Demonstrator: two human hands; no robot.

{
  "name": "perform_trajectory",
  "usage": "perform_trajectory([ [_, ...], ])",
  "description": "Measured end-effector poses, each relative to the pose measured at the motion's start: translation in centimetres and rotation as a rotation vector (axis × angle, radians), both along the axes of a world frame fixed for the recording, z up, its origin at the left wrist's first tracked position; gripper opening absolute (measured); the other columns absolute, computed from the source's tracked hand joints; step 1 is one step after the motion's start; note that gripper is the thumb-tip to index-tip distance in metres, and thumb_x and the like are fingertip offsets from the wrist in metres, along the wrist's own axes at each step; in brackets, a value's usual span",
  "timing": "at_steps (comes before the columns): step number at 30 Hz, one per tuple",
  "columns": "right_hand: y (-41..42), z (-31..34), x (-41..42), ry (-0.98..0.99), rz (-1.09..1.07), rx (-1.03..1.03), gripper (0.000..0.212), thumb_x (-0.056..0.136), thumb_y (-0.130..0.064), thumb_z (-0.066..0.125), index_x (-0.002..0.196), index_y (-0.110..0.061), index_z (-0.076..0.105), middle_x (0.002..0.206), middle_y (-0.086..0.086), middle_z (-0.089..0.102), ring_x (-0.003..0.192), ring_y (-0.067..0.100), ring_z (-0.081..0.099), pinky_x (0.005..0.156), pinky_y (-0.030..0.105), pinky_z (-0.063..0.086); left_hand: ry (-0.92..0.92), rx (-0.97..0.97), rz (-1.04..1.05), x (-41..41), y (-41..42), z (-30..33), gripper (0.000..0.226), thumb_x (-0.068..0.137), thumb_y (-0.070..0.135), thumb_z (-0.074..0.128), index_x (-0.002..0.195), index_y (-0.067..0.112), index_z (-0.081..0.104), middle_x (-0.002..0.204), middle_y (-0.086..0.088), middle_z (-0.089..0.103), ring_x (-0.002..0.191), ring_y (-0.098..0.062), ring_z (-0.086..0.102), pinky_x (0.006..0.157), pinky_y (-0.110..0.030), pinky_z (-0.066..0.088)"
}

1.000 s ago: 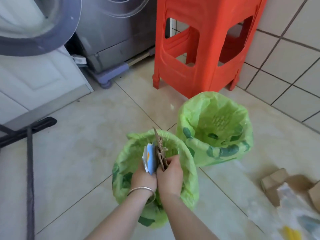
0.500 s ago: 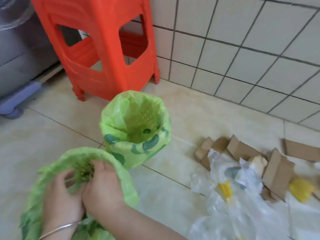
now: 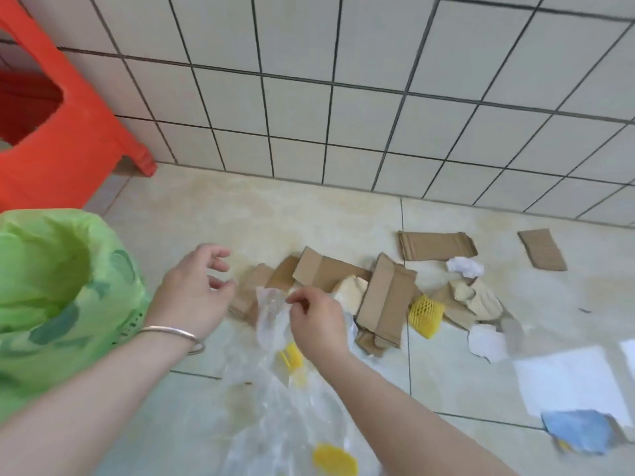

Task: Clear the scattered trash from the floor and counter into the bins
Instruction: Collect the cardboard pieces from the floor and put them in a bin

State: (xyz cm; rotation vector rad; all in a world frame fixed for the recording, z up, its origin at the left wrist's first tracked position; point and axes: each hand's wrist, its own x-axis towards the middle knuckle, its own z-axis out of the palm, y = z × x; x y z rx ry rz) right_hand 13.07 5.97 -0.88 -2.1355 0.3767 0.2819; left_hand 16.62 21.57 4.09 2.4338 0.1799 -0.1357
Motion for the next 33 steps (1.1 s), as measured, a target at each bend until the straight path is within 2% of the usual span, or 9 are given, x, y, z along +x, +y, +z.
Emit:
perform_trajectory([
  [4,-9.0,-4.3,0.3,0.209,-0.302,-0.048,0.031,0.089,-0.012,0.041,0.108,-0.016,0.065,0.104,0.007,0.069,0.092,0.025,0.061,0.070,0.029,0.047,0.244,0.099,0.068,2.7,-3.0,-4.6,0.036,0.084,0.019,0.057,0.119,0.016,0.055,0.116,-0.005,0.064,0.107,-0.027,0.058,0.090,-0.030,0.041],
  [7,-12.8,-7.0,0.8,0.331,-0.474,-0.045,0.034,0.090,-0.011,0.042,0.118,-0.013,0.060,0.115,0.010,0.065,0.094,0.027,0.055,0.071,0.026,0.037,0.385,0.156,0.129,4.4,-3.3,-8.5,0.036,0.088,0.022,0.048,0.123,0.017,0.054,0.127,-0.011,0.060,0.121,-0.030,0.052,0.096,-0.032,0.040],
  [11,-14.5,-11.3,1.7,0.432,-0.633,-0.022,0.044,0.085,-0.016,0.050,0.129,-0.009,0.052,0.128,0.012,0.057,0.114,0.032,0.053,0.083,0.026,0.039,0.385,0.294,0.099,6.7,-2.6,-13.7,0.033,0.089,0.015,0.037,0.110,0.015,0.061,0.121,-0.016,0.060,0.114,-0.034,0.053,0.091,-0.035,0.043],
  [13,-14.5,-13.3,2.0,0.484,-0.718,-0.046,0.048,0.080,-0.023,0.055,0.125,-0.006,0.051,0.127,0.016,0.054,0.115,0.037,0.052,0.095,0.036,0.046,0.360,0.306,0.123,7.8,-2.3,-16.0,0.032,0.090,0.014,0.036,0.110,0.013,0.061,0.120,-0.015,0.059,0.114,-0.034,0.052,0.091,-0.036,0.044],
  [16,-14.0,-15.2,2.8,0.565,-0.798,-0.111,0.072,0.077,-0.039,0.068,0.131,-0.002,0.038,0.135,0.019,0.042,0.125,0.038,0.042,0.101,0.044,0.040,0.347,0.296,0.171,9.1,-1.8,-18.9,0.031,0.090,0.023,0.045,0.118,0.012,0.056,0.125,-0.015,0.054,0.118,-0.035,0.050,0.092,-0.037,0.042],
  [20,-13.8,-16.4,4.1,0.631,-0.851,-0.144,0.093,0.067,-0.048,0.077,0.134,-0.002,0.031,0.137,0.018,0.038,0.127,0.037,0.040,0.103,0.046,0.036,0.378,0.306,0.141,10.0,-1.9,-22.0,0.054,0.079,0.037,0.063,0.125,0.012,0.049,0.125,-0.016,0.054,0.114,-0.037,0.054,0.089,-0.038,0.044],
  [24,-14.3,-17.5,4.3,0.613,-0.896,-0.074,0.087,0.065,-0.038,0.081,0.129,-0.005,0.032,0.130,0.017,0.046,0.119,0.038,0.049,0.099,0.048,0.043,0.405,0.295,0.125,10.5,-2.7,-23.3,0.043,0.076,0.034,0.066,0.112,0.014,0.052,0.104,-0.014,0.061,0.096,-0.035,0.058,0.077,-0.035,0.044],
  [28,-14.7,-17.3,3.8,0.642,-0.874,0.023,0.067,0.072,-0.032,0.078,0.121,0.000,0.045,0.108,0.017,0.059,0.098,0.033,0.058,0.071,0.035,0.043,0.492,0.243,0.108,10.9,-3.2,-23.1,0.015,0.080,0.024,0.064,0.085,0.010,0.062,0.077,-0.010,0.056,0.078,-0.030,0.050,0.071,-0.030,0.039],
  [33,-14.7,-16.5,3.2,0.600,-0.853,0.135,0.040,0.075,-0.030,0.075,0.100,-0.003,0.060,0.088,0.011,0.056,0.085,0.031,0.057,0.069,0.033,0.045,0.519,0.192,0.198,11.5,-2.1,-21.1,0.033,0.078,0.031,0.071,0.097,0.003,0.069,0.098,-0.018,0.067,0.093,-0.034,0.062,0.083,-0.036,0.047],
])
